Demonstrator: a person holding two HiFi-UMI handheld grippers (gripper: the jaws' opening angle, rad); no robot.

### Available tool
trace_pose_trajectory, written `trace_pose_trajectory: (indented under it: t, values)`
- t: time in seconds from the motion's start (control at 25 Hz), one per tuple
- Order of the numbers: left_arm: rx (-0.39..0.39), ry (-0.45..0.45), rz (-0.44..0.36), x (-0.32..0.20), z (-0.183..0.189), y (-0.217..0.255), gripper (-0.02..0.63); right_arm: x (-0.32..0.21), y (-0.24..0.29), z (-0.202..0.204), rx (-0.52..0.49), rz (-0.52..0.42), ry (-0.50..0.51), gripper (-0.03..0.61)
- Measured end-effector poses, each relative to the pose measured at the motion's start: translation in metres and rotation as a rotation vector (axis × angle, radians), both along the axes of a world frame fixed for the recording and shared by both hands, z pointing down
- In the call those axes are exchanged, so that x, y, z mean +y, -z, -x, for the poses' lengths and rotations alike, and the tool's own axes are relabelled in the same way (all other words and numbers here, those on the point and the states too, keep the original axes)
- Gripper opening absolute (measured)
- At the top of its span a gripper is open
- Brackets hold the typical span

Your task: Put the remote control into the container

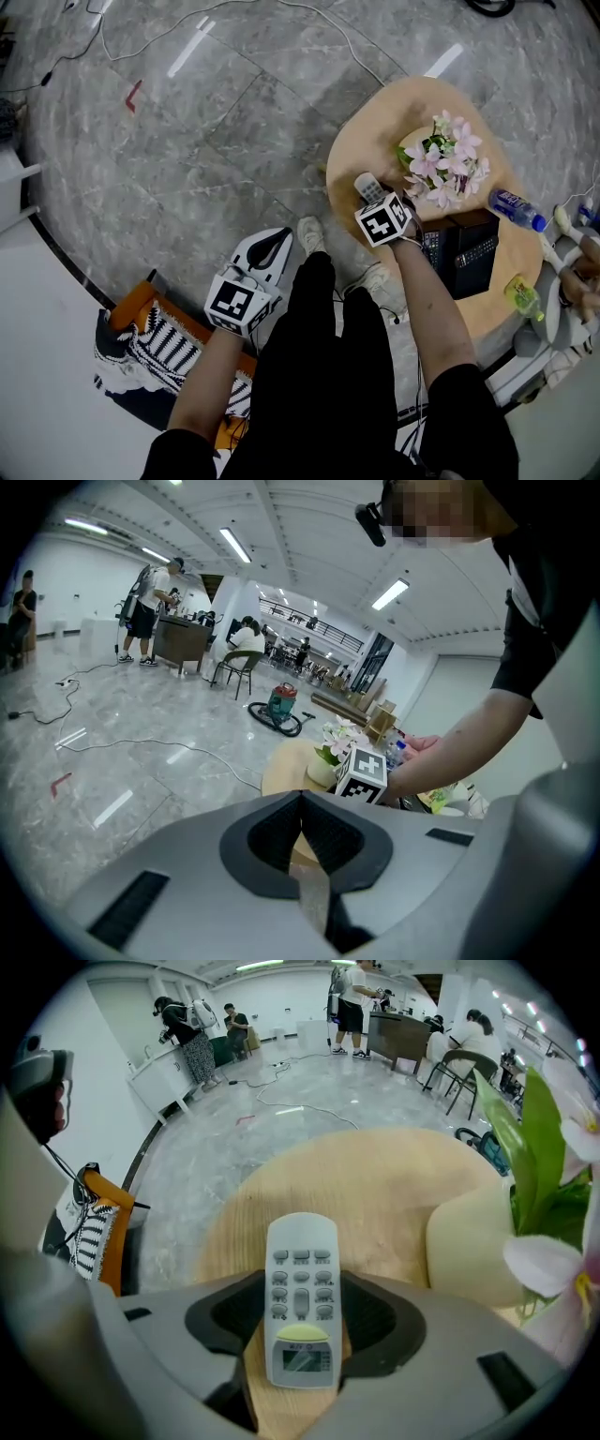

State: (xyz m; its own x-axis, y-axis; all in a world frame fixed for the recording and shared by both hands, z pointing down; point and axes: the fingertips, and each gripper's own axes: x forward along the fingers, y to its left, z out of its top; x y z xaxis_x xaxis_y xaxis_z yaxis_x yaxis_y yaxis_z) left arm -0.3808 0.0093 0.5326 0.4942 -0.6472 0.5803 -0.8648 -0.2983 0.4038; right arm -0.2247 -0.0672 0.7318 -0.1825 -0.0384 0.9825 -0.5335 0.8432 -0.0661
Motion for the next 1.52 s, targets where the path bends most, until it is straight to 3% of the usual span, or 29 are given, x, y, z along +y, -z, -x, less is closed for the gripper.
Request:
trace_pose_trajectory:
  t: [0.44,0.68,1.08,1.52]
  values:
    - [-0.013,-0.027,-0.028,0.006,-0.024,0.021,0.006,0.023,0.045,0.005,-0.113,-0.076,-0.08,0.258]
    - [0.001,-0.045,-0.047,0.011,-0.054,0.037,0.006,0.032,0.073,-0.02,-0.155,-0.105,-0.148,0.258]
    - [0.013,-0.178,-0.076,0.018,-0.12,0.055,0.006,0.064,0.11,-0.116,-0.153,-0.138,-0.324,0.258]
    - [-0.003,-0.396,-0.095,0.015,-0.198,0.059,0.006,0.102,0.096,-0.225,-0.078,-0.129,-0.517,0.258]
